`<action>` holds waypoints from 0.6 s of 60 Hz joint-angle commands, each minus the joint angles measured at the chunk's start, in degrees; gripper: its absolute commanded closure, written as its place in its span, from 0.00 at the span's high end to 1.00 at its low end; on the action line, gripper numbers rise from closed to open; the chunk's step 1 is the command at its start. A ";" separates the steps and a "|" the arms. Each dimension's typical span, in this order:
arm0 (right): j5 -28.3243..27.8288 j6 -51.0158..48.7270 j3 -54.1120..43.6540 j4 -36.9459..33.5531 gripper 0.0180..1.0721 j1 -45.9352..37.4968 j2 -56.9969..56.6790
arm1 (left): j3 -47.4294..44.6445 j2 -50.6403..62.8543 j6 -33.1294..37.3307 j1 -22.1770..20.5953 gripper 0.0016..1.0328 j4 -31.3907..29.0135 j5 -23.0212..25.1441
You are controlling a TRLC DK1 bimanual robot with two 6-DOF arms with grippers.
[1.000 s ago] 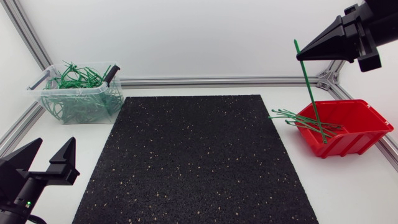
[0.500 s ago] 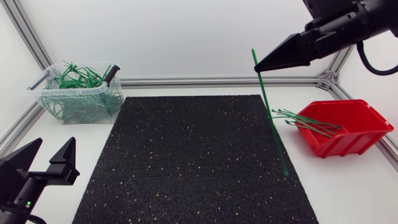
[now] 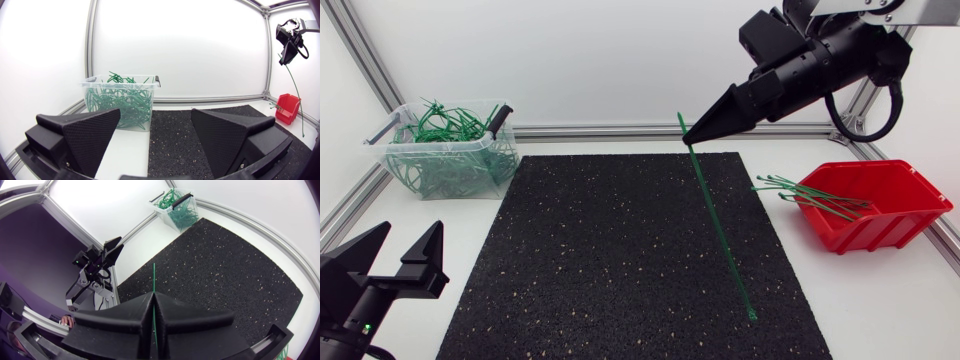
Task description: Take a green cable tie from the red box, thread the tail through the head to close it, then place it in the transparent bin on the left.
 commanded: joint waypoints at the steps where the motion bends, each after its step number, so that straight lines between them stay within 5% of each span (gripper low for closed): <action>1: 0.06 2.54 -1.49 -0.26 0.06 1.14 2.35 | -2.17 0.21 -0.41 -0.25 0.95 -1.88 -0.23; 21: -1.17 5.79 -2.81 -0.44 0.06 2.99 6.74 | -2.17 0.29 -0.33 -0.51 0.95 -1.96 -0.23; 29: 14.47 13.61 -8.87 15.38 0.06 7.47 1.82 | -2.17 0.29 -0.41 -0.51 0.96 -1.96 -0.23; 36: 30.29 14.49 -11.95 20.30 0.06 14.06 -0.11 | -2.17 0.29 -0.33 -0.51 0.96 -1.96 -0.23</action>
